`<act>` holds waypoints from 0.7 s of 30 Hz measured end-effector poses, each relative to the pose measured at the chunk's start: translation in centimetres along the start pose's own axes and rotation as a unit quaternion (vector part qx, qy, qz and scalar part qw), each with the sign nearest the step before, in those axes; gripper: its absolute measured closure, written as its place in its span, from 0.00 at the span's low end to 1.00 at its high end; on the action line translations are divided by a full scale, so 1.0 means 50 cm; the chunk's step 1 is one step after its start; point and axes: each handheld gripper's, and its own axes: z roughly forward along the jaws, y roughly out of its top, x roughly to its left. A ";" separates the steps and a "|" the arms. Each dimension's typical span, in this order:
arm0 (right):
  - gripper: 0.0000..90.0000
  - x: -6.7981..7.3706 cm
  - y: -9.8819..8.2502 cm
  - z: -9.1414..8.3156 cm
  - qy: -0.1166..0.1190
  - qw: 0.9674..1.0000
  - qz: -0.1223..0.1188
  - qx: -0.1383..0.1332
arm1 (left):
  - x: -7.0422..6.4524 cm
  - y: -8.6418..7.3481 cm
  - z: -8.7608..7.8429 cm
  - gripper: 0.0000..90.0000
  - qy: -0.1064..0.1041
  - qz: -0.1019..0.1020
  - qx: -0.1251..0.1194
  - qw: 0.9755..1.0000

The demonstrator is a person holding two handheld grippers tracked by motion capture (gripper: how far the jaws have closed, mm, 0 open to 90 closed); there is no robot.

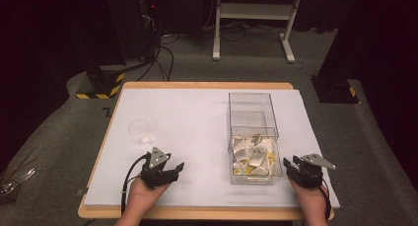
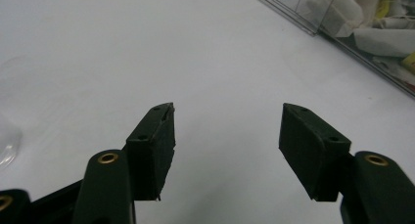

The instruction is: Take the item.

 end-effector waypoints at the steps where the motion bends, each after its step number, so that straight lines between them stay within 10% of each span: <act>1: 0.63 -0.001 0.001 0.000 -0.001 1.000 0.001 0.000 | -0.002 0.004 0.000 0.43 -0.002 0.003 -0.001 1.000; 21: 0.59 -0.003 -0.003 0.008 0.000 1.000 0.003 0.004 | -0.090 0.071 0.008 0.43 -0.064 0.019 -0.030 0.997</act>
